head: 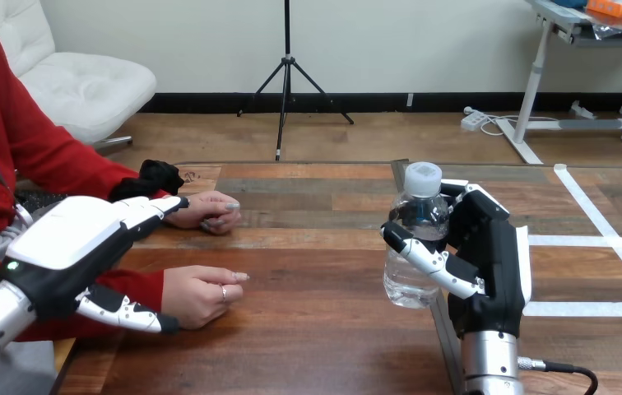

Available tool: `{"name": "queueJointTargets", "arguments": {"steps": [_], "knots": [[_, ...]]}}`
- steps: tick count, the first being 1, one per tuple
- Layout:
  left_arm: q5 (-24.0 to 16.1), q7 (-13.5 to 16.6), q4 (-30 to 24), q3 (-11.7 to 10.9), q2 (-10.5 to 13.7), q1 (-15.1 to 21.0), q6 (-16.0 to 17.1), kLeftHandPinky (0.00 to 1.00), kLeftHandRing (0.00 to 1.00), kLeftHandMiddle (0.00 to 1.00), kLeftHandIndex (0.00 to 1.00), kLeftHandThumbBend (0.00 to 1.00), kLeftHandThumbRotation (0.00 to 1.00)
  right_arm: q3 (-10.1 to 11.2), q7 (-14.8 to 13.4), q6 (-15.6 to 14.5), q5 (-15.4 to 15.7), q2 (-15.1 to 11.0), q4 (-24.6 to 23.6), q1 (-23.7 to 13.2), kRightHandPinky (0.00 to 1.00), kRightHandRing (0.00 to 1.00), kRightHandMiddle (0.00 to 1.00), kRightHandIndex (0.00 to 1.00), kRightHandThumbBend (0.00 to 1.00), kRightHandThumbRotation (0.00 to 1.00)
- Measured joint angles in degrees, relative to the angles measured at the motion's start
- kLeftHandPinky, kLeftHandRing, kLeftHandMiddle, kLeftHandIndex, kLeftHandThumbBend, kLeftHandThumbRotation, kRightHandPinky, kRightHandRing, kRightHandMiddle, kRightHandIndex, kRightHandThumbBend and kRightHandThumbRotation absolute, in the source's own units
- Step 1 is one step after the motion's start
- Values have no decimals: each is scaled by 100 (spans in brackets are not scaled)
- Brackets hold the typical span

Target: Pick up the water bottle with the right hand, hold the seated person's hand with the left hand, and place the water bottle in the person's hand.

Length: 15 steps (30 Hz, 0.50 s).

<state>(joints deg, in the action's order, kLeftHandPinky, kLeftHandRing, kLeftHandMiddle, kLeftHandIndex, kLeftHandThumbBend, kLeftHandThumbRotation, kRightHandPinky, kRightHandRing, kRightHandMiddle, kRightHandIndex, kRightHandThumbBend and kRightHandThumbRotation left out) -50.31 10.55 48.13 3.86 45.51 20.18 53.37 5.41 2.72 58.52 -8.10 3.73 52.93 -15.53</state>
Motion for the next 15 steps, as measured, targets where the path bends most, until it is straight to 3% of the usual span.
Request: {"name": "queueJointTargets", "arguments": {"steps": [15], "knots": [[-435,649,722,843,279,560,-334,78,87,88,91,100,53,-27,-1,0,35,0,-335,3,36,43,49,47,73,0]]}}
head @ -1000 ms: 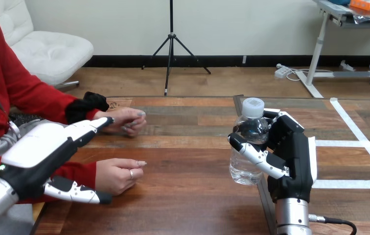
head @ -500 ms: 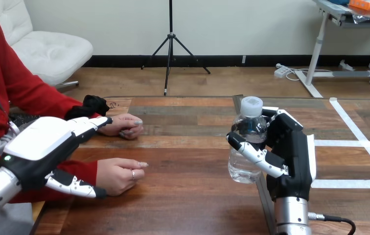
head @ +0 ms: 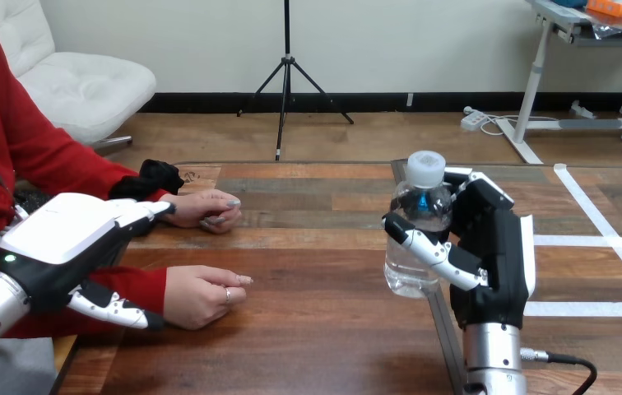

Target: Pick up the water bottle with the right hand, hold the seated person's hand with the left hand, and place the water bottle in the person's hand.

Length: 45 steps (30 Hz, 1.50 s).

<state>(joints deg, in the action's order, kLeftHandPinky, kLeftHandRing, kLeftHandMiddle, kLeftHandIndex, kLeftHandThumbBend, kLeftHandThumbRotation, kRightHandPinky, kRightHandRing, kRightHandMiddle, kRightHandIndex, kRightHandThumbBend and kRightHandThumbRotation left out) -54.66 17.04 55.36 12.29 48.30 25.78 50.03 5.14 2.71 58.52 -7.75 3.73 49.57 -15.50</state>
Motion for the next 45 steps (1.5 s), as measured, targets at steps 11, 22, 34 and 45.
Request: {"name": "queueJointTargets", "arguments": {"steps": [11,22,34,45], "knots": [[-35,11,421,474,61,290,-313,80,87,89,91,100,52,-4,-5,0,46,-2,-229,16,35,42,49,47,74,0],[-210,18,701,962,65,526,-660,80,85,86,88,100,50,-38,-44,-2,117,-11,-481,142,36,43,49,47,75,0],[-214,-93,981,1348,63,763,-885,80,83,84,86,100,44,-71,-111,-74,128,-15,-839,323,35,42,49,47,76,0],[-236,-115,1206,1645,44,970,-1266,78,81,84,85,100,40,-88,-131,-199,153,-15,-1141,436,33,40,48,46,77,0]]}}
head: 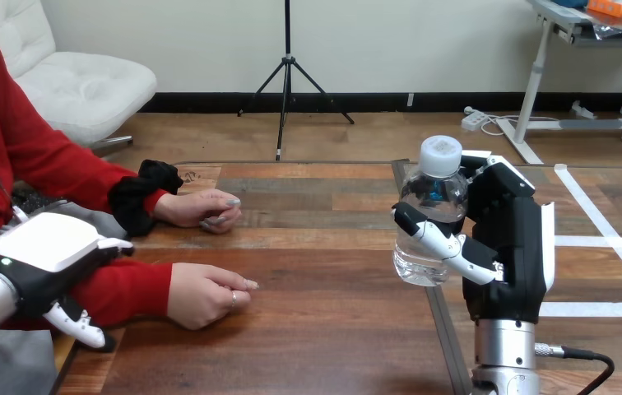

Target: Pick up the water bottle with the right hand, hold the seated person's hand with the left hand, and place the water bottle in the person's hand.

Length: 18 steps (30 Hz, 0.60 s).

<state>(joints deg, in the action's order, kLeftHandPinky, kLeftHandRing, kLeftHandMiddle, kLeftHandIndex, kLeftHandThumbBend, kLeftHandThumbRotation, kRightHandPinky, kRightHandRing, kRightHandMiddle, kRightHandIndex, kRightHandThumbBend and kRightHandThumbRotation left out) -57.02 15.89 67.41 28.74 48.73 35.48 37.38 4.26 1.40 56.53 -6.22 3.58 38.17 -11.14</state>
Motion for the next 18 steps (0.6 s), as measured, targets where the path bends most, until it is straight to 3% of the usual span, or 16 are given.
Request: {"name": "queueJointTargets", "arguments": {"steps": [18], "knots": [[165,47,152,180,-211,170,-396,69,71,74,76,99,16,-30,-31,-78,89,-1,-384,106,34,41,48,46,78,0]]}}
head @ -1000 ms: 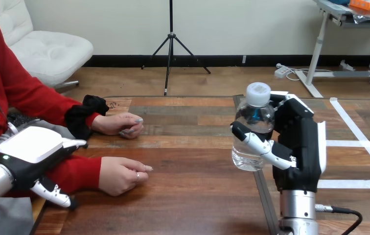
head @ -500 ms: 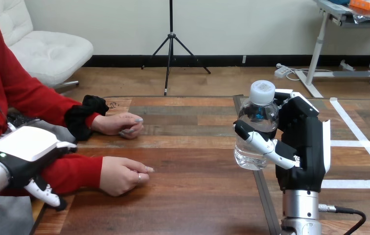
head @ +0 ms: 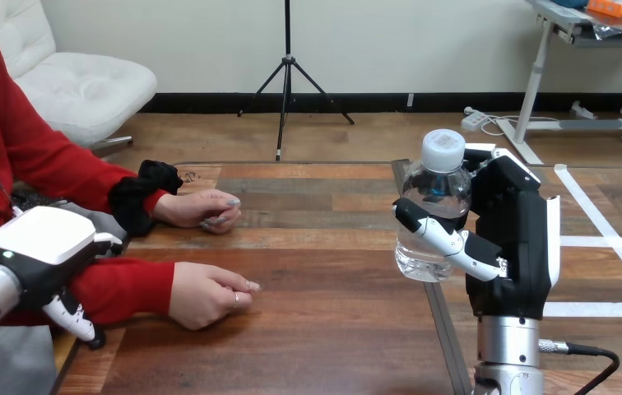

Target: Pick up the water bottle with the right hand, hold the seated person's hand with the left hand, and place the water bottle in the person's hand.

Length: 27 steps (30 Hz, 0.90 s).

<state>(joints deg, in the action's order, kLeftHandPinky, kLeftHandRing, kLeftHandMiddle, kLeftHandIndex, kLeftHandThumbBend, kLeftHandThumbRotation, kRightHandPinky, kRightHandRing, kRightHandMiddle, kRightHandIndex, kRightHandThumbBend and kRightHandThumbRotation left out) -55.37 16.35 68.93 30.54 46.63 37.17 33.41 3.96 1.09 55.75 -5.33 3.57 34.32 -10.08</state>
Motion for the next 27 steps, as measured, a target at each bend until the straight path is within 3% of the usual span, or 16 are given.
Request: {"name": "queueJointTargets", "arguments": {"steps": [10,27], "knots": [[400,134,167,-28,-183,-2,3,59,61,64,67,91,2,-5,-3,0,20,0,-50,76,37,43,48,46,78,0],[889,330,339,-43,-345,-86,127,51,55,58,60,86,0,-28,3,-3,12,0,-50,138,36,43,48,46,78,0]]}}
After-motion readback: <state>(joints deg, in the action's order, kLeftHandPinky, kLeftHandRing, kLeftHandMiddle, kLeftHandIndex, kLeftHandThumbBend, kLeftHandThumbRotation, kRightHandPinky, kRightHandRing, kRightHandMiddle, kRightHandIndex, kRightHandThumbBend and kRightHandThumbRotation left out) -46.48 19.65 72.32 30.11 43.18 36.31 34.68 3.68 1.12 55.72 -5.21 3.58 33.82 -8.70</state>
